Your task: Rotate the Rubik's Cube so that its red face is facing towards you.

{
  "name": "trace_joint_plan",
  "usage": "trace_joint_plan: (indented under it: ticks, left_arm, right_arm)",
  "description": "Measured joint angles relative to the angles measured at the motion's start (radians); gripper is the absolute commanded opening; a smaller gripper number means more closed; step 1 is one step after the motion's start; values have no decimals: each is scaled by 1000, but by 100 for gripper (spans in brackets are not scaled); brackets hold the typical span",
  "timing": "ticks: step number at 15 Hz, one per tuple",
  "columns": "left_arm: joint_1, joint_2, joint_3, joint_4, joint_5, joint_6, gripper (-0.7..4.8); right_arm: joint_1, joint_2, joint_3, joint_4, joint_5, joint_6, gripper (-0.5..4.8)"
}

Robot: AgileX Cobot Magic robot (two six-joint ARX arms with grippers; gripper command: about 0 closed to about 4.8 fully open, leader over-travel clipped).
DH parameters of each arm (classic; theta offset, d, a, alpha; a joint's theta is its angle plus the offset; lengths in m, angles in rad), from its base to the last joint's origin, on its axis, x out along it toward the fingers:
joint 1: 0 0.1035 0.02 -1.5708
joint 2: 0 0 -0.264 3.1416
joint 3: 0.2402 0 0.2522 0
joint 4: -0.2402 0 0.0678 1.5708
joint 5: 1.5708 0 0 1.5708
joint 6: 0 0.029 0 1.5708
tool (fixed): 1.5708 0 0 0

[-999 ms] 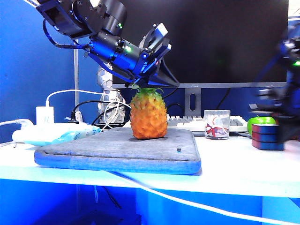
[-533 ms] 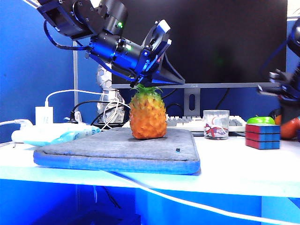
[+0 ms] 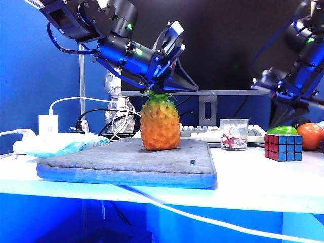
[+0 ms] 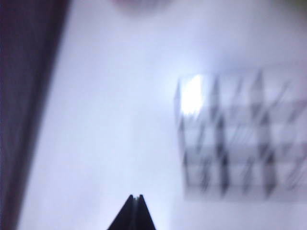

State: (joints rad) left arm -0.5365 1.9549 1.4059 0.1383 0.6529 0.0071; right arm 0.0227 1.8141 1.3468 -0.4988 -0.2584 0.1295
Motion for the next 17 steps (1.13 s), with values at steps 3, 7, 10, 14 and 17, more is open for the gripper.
trace_joint_plan:
  ticks: [3, 7, 10, 14, 17]
  left_arm:
    - [0, 0, 0, -1, 14, 0, -4]
    - [0, 0, 0, -1, 35, 0, -4]
    - [-1, 0, 0, -12, 36, 0, -4]
    - [-1, 0, 0, -39, 37, -8, -4]
    - [-3, 0, 0, -38, 39, -8, -4]
  right_arm:
    - [11, 0, 0, -129, 21, -35, -6]
    - [-11, 6, 0, -90, 109, -48, -6]
    - [-16, 103, 0, -19, 164, -50, -6]
    - [-87, 158, 53, 95, 234, -50, -6]
    - [-113, 158, 205, 170, 237, -50, -6]
